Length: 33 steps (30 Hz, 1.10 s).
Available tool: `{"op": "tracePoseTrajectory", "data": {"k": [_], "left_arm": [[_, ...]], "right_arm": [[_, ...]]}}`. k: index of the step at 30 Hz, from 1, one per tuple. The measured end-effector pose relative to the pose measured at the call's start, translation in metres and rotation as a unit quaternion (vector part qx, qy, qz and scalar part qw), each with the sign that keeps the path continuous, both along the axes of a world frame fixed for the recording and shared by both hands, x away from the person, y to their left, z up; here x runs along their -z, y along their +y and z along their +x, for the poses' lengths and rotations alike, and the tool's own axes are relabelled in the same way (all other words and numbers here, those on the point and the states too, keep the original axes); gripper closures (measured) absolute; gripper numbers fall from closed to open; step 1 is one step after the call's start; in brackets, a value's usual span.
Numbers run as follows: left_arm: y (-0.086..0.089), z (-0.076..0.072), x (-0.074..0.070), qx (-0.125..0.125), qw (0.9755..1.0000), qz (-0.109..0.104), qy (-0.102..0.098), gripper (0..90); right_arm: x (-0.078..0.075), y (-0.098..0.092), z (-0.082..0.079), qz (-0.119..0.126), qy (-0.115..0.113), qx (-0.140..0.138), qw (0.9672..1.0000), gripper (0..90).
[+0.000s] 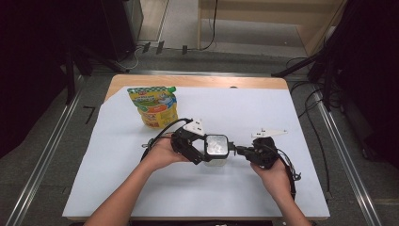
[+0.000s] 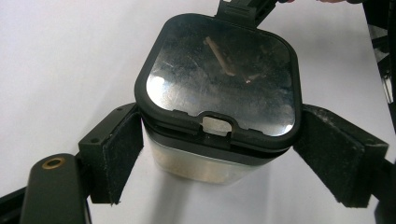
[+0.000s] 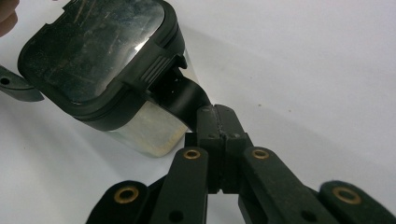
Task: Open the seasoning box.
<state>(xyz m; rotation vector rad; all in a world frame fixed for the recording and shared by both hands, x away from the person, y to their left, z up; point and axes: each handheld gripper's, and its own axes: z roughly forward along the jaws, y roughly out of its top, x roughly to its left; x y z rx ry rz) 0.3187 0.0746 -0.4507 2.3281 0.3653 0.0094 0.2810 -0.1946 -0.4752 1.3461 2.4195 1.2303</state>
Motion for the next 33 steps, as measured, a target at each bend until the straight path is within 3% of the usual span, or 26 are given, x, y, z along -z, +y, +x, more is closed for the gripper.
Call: {"op": "tracePoseTrajectory", "data": {"k": [13, 18, 21, 23, 26, 27, 28, 31, 33], "left_arm": [[-0.001, 0.000, -0.004, -0.004, 1.0000, 0.000, 0.004, 17.2], [-0.001, -0.001, -0.007, 0.000, 1.0000, 0.006, -0.004, 17.4], [0.000, -0.002, -0.011, -0.006, 0.9999, -0.008, -0.005, 18.3], [0.003, 0.000, -0.015, -0.007, 0.9996, -0.025, 0.012, 21.0], [0.003, -0.001, -0.018, -0.001, 0.9994, -0.029, 0.018, 24.5], [0.003, -0.002, -0.019, 0.010, 0.9992, -0.030, 0.024, 31.3], [0.001, -0.003, -0.019, 0.012, 0.9994, -0.025, 0.019, 37.9], [-0.008, -0.008, -0.020, 0.013, 0.9999, -0.003, 0.002, 39.3], [-0.011, -0.010, -0.021, 0.013, 0.9999, -0.002, -0.004, 41.2]], "right_arm": [[0.000, 0.000, 0.000, -0.001, 0.001, 0.001, 1.0000, 90.0], [0.000, 0.000, 0.000, 0.000, 0.001, 0.001, 1.0000, 90.0], [0.000, 0.000, 0.000, -0.001, 0.001, 0.002, 1.0000, 90.0], [0.000, 0.000, 0.000, 0.000, 0.001, 0.002, 1.0000, 90.0], [0.000, 0.000, 0.000, -0.001, 0.001, 0.002, 1.0000, 90.0], [0.000, 0.000, 0.000, 0.000, 0.001, 0.002, 1.0000, 90.0], [0.000, 0.000, 0.000, 0.000, 0.002, 0.001, 1.0000, 90.0], [0.000, 0.002, -0.001, -0.003, 0.001, 0.002, 1.0000, 90.0], [0.000, 0.002, -0.001, -0.002, 0.002, 0.002, 1.0000, 90.0]]}}
